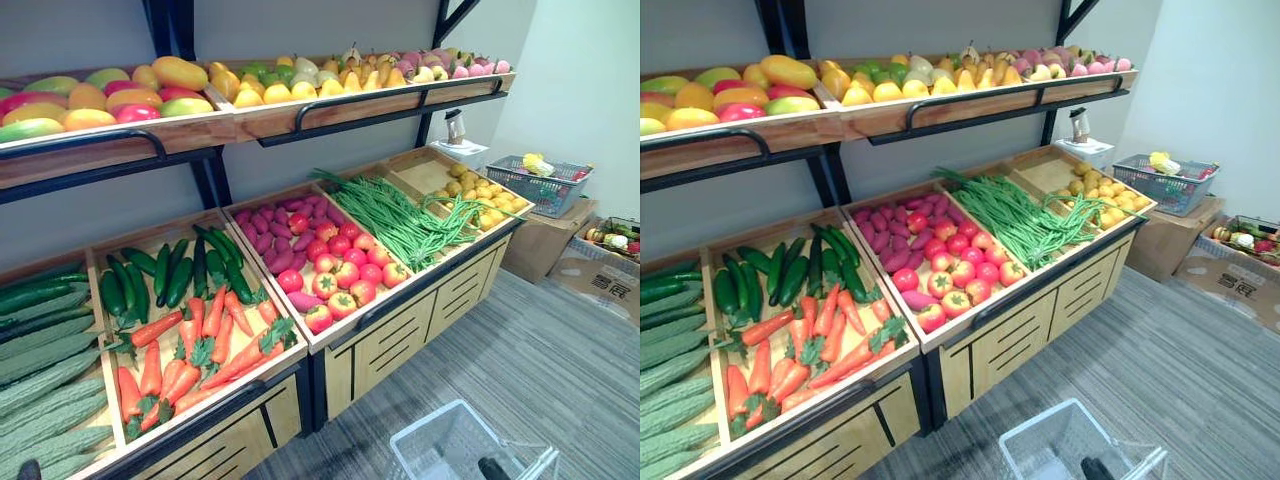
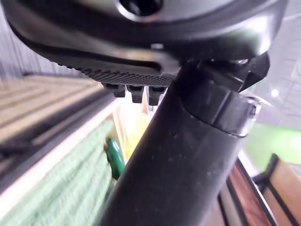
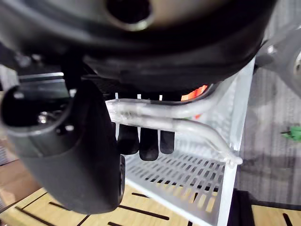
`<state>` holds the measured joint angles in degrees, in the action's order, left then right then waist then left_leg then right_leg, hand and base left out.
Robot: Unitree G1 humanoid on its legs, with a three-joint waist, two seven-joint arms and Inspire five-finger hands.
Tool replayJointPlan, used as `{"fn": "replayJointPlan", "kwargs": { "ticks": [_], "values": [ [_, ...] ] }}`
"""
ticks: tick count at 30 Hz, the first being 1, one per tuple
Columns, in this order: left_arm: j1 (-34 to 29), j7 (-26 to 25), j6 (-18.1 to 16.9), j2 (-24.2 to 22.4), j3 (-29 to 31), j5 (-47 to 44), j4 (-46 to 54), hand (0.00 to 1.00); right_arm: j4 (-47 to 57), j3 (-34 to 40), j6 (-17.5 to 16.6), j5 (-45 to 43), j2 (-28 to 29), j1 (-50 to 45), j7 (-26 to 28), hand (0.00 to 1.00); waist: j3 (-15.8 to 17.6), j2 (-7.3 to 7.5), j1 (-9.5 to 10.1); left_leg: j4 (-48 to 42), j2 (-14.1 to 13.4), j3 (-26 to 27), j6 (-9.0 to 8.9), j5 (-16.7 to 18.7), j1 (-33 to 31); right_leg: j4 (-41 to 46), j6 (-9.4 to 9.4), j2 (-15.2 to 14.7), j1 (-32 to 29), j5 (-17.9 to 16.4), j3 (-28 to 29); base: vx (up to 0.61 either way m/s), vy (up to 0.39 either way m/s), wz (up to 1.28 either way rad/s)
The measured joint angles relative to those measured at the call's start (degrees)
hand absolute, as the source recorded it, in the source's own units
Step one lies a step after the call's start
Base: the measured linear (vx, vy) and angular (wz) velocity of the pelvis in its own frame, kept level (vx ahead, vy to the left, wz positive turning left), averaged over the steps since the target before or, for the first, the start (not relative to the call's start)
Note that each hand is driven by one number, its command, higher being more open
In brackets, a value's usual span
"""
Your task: Pick vegetable in the basket
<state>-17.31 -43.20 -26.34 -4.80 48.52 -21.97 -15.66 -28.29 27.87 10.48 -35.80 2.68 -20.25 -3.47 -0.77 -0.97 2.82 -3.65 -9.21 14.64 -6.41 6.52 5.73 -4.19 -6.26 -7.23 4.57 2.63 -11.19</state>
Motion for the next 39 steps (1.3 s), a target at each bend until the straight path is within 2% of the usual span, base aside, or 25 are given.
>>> {"fn": "replayJointPlan", "kwargs": {
  "ticks": [1, 2, 5, 6, 7, 9, 12, 15, 18, 21, 24, 27, 31, 37, 39],
  "values": [
    [0.00, -2.91, -0.89, 0.00, -0.01, -0.04, -3.92, 1.00, -3.29, 0.09, -0.49, -0.49, 0.00, 0.30, -0.16, 0.00, -0.01, 0.13, 0.00, 0.00, 0.08, -0.55, 0.01, 0.00, 0.17, 0.75, -0.21, -0.17, 0.22, -0.74, -0.63, 0.05, 0.000, 0.20],
    [0.00, -3.66, -1.24, -0.01, -0.01, -0.08, -5.39, 1.00, -4.40, 0.11, -0.58, -0.59, 0.00, 0.37, -0.19, 0.00, 0.00, 0.21, -0.01, 0.00, 0.15, -0.93, 0.02, 0.01, 0.20, 1.04, -0.37, -0.29, 0.33, -1.07, -0.97, 0.05, 0.000, 0.28],
    [0.02, -3.38, -3.86, 0.01, 0.04, -5.52, -12.33, 1.00, -8.82, 0.20, -2.27, -0.83, -0.01, 0.98, -0.15, 0.00, -0.19, 0.37, 0.00, 0.48, 0.50, -1.46, 0.07, 0.04, 0.31, 1.33, -0.62, -0.67, 0.59, -1.53, -1.74, 0.02, 0.014, 0.15],
    [0.11, -1.41, -4.80, 0.02, 0.06, -11.03, -16.86, 1.00, -10.60, 0.38, -3.12, -0.84, -0.02, 1.73, -0.07, 0.00, -0.18, 0.37, -0.01, 0.61, 0.73, -1.55, 0.07, 0.04, 0.31, 1.33, -0.63, -0.88, 0.60, -1.53, -1.76, 0.03, 0.041, 0.02],
    [0.45, 2.95, -4.99, 0.04, 0.07, -18.39, -23.38, 1.00, -13.69, 1.46, -4.42, -0.79, -0.09, 3.30, 0.69, 0.00, -0.16, 0.41, -0.03, 0.76, 1.01, -1.59, 0.08, 0.04, 0.37, 1.33, -0.66, -1.13, 0.63, -1.55, -1.81, 0.01, 0.040, 0.03],
    [1.04, 11.21, -4.26, 0.14, -0.06, -27.55, -33.22, 1.00, -18.86, 2.56, -5.44, -0.72, -0.75, 5.40, 1.68, 0.00, 0.02, 0.60, -0.04, 1.15, 1.36, -1.69, 0.14, 0.00, 1.04, 1.20, -0.68, -1.34, 1.00, -1.57, -1.82, 0.00, 0.021, 0.01],
    [1.25, 18.54, -0.99, 0.15, -1.21, -32.42, -39.67, 1.00, -23.03, 2.58, -6.60, -0.46, -1.81, 6.36, 2.51, 0.00, 0.35, 0.72, -0.03, 1.52, 1.55, -1.79, 0.16, -0.02, 1.83, 0.94, -0.68, -1.41, 1.83, -1.58, -1.84, 0.00, 0.000, 0.00],
    [1.50, 25.53, 6.23, -0.03, -7.22, -31.21, -43.92, 1.00, -27.88, 2.50, -7.29, -0.20, -2.79, 7.15, 3.37, 0.00, 0.58, 0.95, -0.15, 1.72, 1.63, -1.77, 0.21, -0.08, 1.66, 0.82, -0.70, -1.39, 1.51, -1.56, -1.48, -0.02, 0.006, -0.02],
    [2.29, 30.20, 12.08, 0.39, -13.90, -27.86, -45.81, 1.00, -30.18, 2.40, -7.92, 0.02, -3.58, 7.17, 3.44, 0.00, 0.69, 0.74, -0.44, 1.93, 1.64, -1.58, 0.19, -0.08, 1.72, 0.70, -0.73, -1.32, 1.37, -1.53, -1.21, -0.01, 0.003, -0.04],
    [3.73, 33.33, 15.04, 1.67, -19.78, -25.33, -46.44, 1.00, -32.33, 1.88, -9.02, 2.02, -4.44, 7.73, 3.53, 0.00, 0.90, 0.45, -1.18, 2.36, 1.57, -1.00, 0.17, -0.09, 1.95, 0.60, -0.73, -1.10, 0.92, -1.50, -0.41, 0.01, 0.001, -0.13],
    [5.50, 34.30, 17.47, 2.70, -24.09, -22.17, -46.84, 1.00, -33.33, -0.02, -9.95, 2.05, -5.30, 8.44, 3.58, 0.00, 2.31, 0.35, -1.75, 2.42, 1.67, -0.75, 0.17, -0.09, 2.11, 0.61, -0.78, -1.08, 0.56, -1.37, 0.47, 0.02, 0.005, -0.15],
    [7.04, 35.58, 21.37, 4.65, -28.56, -19.88, -48.31, 1.00, -34.85, -1.07, -10.81, 2.10, -5.68, 9.03, 3.66, 0.00, 3.27, 0.25, -1.95, 2.42, 1.60, -0.63, 0.18, -0.09, 2.38, 0.57, -0.74, -0.91, 0.44, -1.29, 1.60, 0.02, -0.001, -0.16],
    [7.66, 36.84, 23.37, 6.40, -32.62, -20.03, -49.07, 1.00, -35.55, -3.99, -11.05, 3.90, -6.28, 9.76, 3.83, 0.00, 3.94, 0.46, -2.06, 2.42, 1.60, 0.41, 0.22, -0.05, 3.06, 0.59, -0.57, -0.83, 0.19, -1.14, 3.03, 0.00, 0.001, -0.20],
    [8.07, 37.61, 23.13, 7.82, -37.00, -19.85, -49.95, 1.00, -35.55, -7.63, -11.88, 4.28, -6.58, 10.52, 4.06, 0.00, 4.30, 0.68, -2.99, 2.42, 1.57, 1.27, 0.25, 0.08, 3.02, 0.79, -0.39, -0.67, -1.08, -0.57, 4.66, -0.04, 0.007, -0.15],
    [8.22, 37.71, 23.05, 7.97, -37.57, -19.24, -49.99, 1.00, -35.35, -8.85, -12.10, 4.27, -6.64, 10.63, 4.22, 0.00, 4.32, 0.60, -3.01, 2.42, 1.40, 3.15, 0.02, 0.51, 3.02, 0.99, -0.49, -0.29, -2.54, 0.08, 6.85, -0.04, 0.013, -0.45]
  ]
}}
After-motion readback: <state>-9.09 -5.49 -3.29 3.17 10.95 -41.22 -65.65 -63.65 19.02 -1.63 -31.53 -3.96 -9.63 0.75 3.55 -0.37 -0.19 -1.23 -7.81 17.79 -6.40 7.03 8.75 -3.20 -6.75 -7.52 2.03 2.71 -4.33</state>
